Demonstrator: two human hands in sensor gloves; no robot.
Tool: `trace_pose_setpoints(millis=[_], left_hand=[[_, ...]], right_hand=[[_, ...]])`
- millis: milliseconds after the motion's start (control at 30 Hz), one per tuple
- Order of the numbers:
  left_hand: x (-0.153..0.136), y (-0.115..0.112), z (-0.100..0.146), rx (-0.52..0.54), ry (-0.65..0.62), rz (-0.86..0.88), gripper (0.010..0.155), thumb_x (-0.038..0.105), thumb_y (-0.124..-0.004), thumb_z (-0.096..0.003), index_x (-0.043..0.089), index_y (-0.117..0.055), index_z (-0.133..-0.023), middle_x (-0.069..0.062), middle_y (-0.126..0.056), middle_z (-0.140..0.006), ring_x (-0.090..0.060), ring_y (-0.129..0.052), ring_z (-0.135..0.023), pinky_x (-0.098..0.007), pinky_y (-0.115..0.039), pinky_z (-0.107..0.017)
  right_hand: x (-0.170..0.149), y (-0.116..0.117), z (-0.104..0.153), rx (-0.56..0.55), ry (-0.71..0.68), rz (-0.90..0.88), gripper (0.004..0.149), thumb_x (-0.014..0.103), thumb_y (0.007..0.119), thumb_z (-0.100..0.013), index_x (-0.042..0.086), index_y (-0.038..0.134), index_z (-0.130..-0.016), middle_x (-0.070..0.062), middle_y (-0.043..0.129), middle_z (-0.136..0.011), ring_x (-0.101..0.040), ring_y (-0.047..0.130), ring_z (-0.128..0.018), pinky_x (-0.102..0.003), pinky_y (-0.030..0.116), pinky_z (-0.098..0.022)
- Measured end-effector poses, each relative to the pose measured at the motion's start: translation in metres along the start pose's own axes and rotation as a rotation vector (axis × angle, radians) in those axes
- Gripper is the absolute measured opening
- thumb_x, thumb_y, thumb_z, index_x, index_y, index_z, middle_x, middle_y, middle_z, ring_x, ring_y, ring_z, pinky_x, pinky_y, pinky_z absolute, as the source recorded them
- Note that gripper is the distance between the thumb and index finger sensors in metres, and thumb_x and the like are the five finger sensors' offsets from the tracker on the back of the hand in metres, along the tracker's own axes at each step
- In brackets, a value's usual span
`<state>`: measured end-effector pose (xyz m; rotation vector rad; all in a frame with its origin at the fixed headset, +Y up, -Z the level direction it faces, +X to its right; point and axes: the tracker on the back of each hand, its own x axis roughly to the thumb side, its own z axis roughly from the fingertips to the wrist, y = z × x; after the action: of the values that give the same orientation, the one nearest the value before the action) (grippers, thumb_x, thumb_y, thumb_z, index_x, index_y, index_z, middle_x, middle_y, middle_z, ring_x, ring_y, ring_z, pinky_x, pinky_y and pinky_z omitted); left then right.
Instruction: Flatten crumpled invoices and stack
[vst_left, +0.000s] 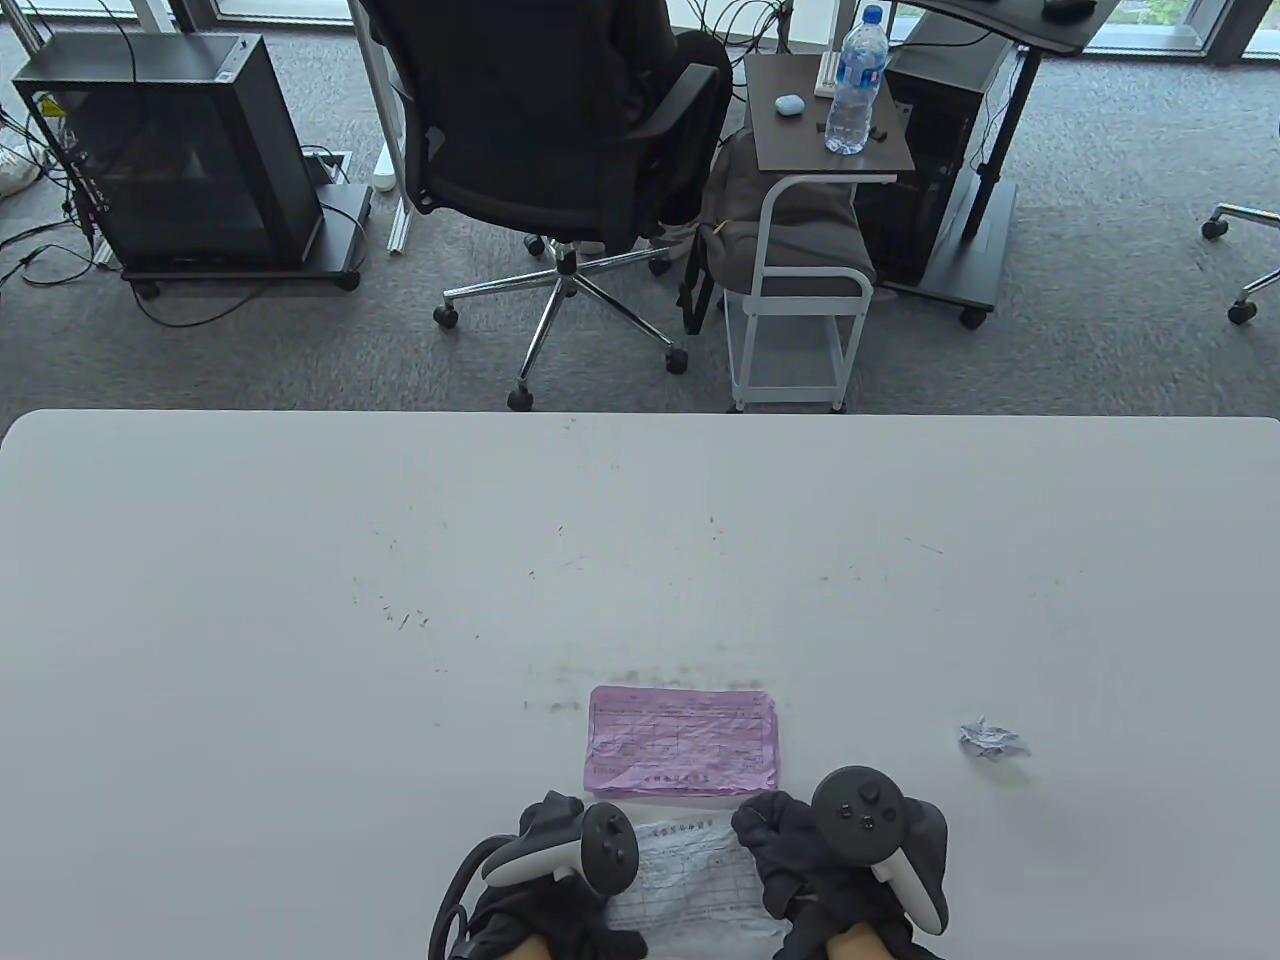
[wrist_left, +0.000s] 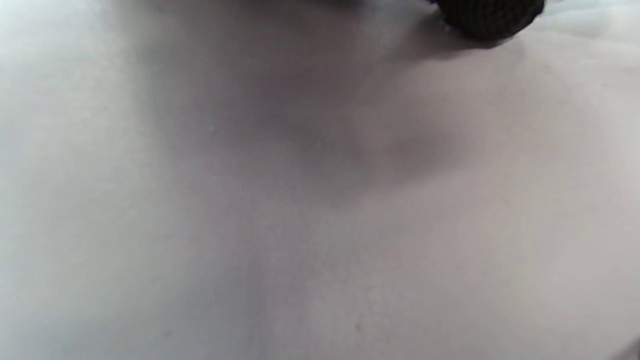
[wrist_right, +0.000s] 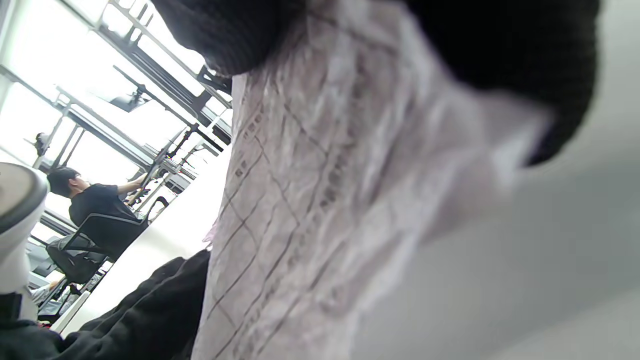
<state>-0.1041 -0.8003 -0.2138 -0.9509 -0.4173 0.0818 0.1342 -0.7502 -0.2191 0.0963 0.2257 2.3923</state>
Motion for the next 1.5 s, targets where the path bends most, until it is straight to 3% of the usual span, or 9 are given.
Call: trace_pose_setpoints(millis=[367, 500, 633, 933, 1067, 1300, 1367, 1433, 1500], left_hand=[[-0.006, 0.017, 0.015, 0.084, -0.127, 0.165, 0.096, 0.055, -0.067, -0.0567, 0.005, 0.000, -0.106, -0.030, 0.010, -0.101, -0.066, 0.006, -0.088, -0.073, -0.024, -0.062], [-0.026, 0.036, 0.038, 0.375, -0.283, 0.443, 0.087, 0.053, -0.065, -0.0579, 0.004, -0.019, -0.113, -0.032, -0.013, -0.109, -0.064, -0.026, -0.099, -0.069, -0.043, -0.067], [-0.053, 0.038, 0.049, 0.660, -0.440, 0.789, 0.086, 0.056, -0.061, -0.0585, 0.005, -0.016, -0.112, -0.031, -0.021, -0.110, -0.061, -0.039, -0.100, -0.065, -0.054, -0.067], [-0.058, 0.017, 0.016, 0.330, -0.796, 1.265, 0.101, 0.071, -0.059, -0.0561, 0.016, 0.009, -0.107, -0.031, 0.002, -0.110, -0.062, -0.023, -0.109, -0.071, -0.048, -0.073], [-0.030, 0.019, 0.013, 0.191, -0.972, 1.351, 0.102, 0.067, -0.064, -0.0574, 0.023, 0.019, -0.097, -0.033, -0.007, -0.111, -0.054, -0.057, -0.107, -0.061, -0.063, -0.073], [-0.031, 0.034, 0.033, 0.462, -0.955, 1.295, 0.081, 0.032, -0.076, -0.0627, 0.053, -0.004, -0.094, -0.022, -0.033, -0.113, -0.026, -0.088, -0.087, -0.043, -0.081, -0.064], [-0.034, 0.037, 0.037, 0.510, -0.931, 1.216, 0.068, 0.025, -0.075, -0.0630, 0.046, -0.026, -0.106, -0.022, -0.037, -0.113, -0.025, -0.090, -0.085, -0.043, -0.082, -0.063], [-0.034, 0.040, 0.041, 0.570, -0.885, 1.182, 0.053, 0.018, -0.074, -0.0615, 0.023, -0.055, -0.110, -0.021, -0.043, -0.112, -0.022, -0.091, -0.082, -0.043, -0.083, -0.062], [-0.034, 0.042, 0.045, 0.633, -0.826, 1.106, 0.051, 0.015, -0.074, -0.0603, 0.014, -0.059, -0.109, -0.019, -0.048, -0.110, -0.022, -0.093, -0.077, -0.043, -0.083, -0.061]], right_hand=[[0.043, -0.024, 0.021, -0.211, -0.355, 0.334, 0.039, 0.033, 0.076, -0.052, 0.010, 0.077, -0.083, 0.000, 0.094, -0.042, -0.012, 0.095, -0.021, -0.030, 0.089, -0.014], [0.051, -0.035, 0.029, -0.257, -0.394, 0.320, 0.039, 0.034, 0.078, -0.052, 0.009, 0.079, -0.082, 0.002, 0.094, -0.039, -0.011, 0.094, -0.018, -0.029, 0.088, -0.013], [0.053, -0.043, 0.034, -0.261, -0.426, 0.185, 0.039, 0.035, 0.078, -0.052, 0.009, 0.079, -0.082, 0.003, 0.094, -0.038, -0.010, 0.093, -0.017, -0.029, 0.088, -0.012], [0.034, -0.064, 0.031, -0.253, -0.475, -0.496, 0.039, 0.035, 0.077, -0.052, 0.013, 0.078, -0.084, 0.002, 0.094, -0.041, -0.011, 0.094, -0.021, -0.030, 0.089, -0.015], [0.021, -0.062, 0.023, -0.234, -0.421, -0.633, 0.039, 0.035, 0.077, -0.053, 0.013, 0.078, -0.085, 0.001, 0.094, -0.043, -0.013, 0.094, -0.023, -0.031, 0.088, -0.017], [0.005, -0.058, 0.015, -0.282, -0.284, -0.475, 0.040, 0.034, 0.076, -0.053, 0.011, 0.077, -0.085, 0.001, 0.094, -0.044, -0.013, 0.095, -0.024, -0.031, 0.089, -0.017], [0.005, -0.057, 0.014, -0.274, -0.277, -0.451, 0.040, 0.034, 0.076, -0.054, 0.010, 0.077, -0.085, 0.001, 0.094, -0.045, -0.013, 0.096, -0.024, -0.031, 0.090, -0.017], [0.005, -0.056, 0.013, -0.271, -0.271, -0.432, 0.040, 0.034, 0.076, -0.054, 0.009, 0.076, -0.085, 0.000, 0.095, -0.045, -0.013, 0.096, -0.024, -0.031, 0.090, -0.017], [0.004, -0.055, 0.013, -0.279, -0.257, -0.402, 0.041, 0.034, 0.076, -0.054, 0.008, 0.076, -0.086, -0.001, 0.095, -0.047, -0.014, 0.096, -0.025, -0.031, 0.090, -0.018]])
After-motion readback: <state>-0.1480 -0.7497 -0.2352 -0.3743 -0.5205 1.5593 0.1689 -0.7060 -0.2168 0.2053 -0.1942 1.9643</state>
